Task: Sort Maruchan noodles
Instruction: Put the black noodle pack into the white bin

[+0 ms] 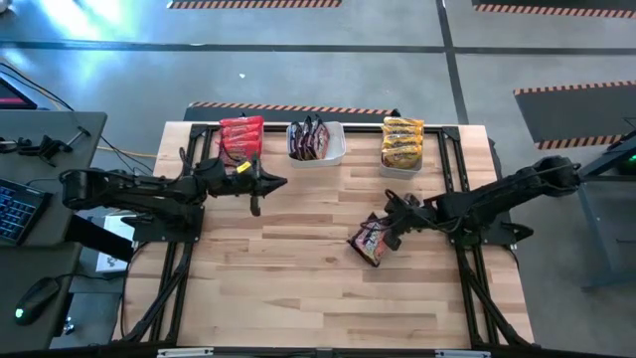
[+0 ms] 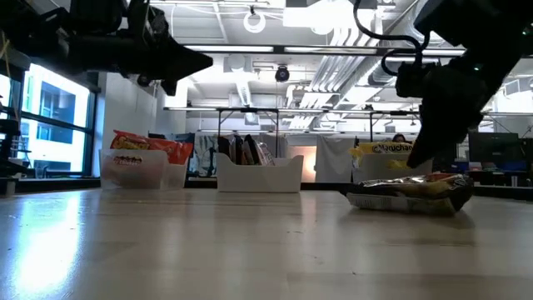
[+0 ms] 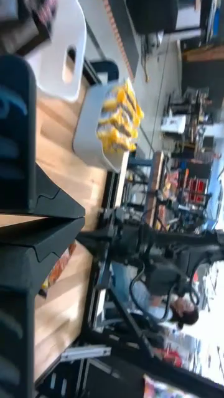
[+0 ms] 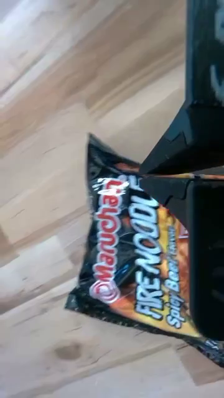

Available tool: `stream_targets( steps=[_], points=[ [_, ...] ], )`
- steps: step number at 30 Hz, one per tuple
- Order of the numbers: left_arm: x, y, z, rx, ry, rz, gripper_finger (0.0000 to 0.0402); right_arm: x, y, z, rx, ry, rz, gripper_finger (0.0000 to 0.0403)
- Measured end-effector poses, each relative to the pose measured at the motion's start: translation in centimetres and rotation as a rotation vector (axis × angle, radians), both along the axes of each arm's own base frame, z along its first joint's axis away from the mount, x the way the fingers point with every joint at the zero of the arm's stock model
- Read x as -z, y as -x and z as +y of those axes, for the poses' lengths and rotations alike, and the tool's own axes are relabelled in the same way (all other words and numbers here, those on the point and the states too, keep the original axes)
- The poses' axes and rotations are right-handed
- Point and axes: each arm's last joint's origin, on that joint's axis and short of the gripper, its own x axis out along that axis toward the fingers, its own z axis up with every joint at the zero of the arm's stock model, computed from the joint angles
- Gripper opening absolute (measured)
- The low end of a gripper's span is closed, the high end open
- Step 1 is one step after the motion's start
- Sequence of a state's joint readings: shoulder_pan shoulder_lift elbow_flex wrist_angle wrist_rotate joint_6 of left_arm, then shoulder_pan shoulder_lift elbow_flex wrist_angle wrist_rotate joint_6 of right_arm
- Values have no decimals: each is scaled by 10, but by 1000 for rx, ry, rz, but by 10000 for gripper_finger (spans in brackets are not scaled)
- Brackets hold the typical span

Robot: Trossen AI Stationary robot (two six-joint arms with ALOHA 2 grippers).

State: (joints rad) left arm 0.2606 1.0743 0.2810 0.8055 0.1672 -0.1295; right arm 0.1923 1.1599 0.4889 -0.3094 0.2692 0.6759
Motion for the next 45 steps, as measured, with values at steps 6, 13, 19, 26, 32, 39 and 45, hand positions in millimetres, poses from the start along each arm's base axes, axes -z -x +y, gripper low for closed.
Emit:
stream_targets(
  steps=[6,13,19,26,32,39,45],
  points=[
    [3,-34,-9,79,38,91,1,-2,0,2,-97,19,3,0],
    [19,-91,-23,165,107,203,10,-15,23,16,-134,49,4,0],
    [42,-132,-35,272,229,296,57,-19,27,10,68,-78,-32,4],
    [56,-156,-41,296,254,358,108,-10,9,-13,144,-185,-16,102],
    [57,-156,-42,292,258,380,130,5,-3,-29,143,-219,41,198],
    [59,-155,-39,277,259,405,133,23,-18,-33,101,-252,65,189],
    [62,-153,-33,247,306,434,131,30,-29,-31,27,-297,26,111]
  ],
)
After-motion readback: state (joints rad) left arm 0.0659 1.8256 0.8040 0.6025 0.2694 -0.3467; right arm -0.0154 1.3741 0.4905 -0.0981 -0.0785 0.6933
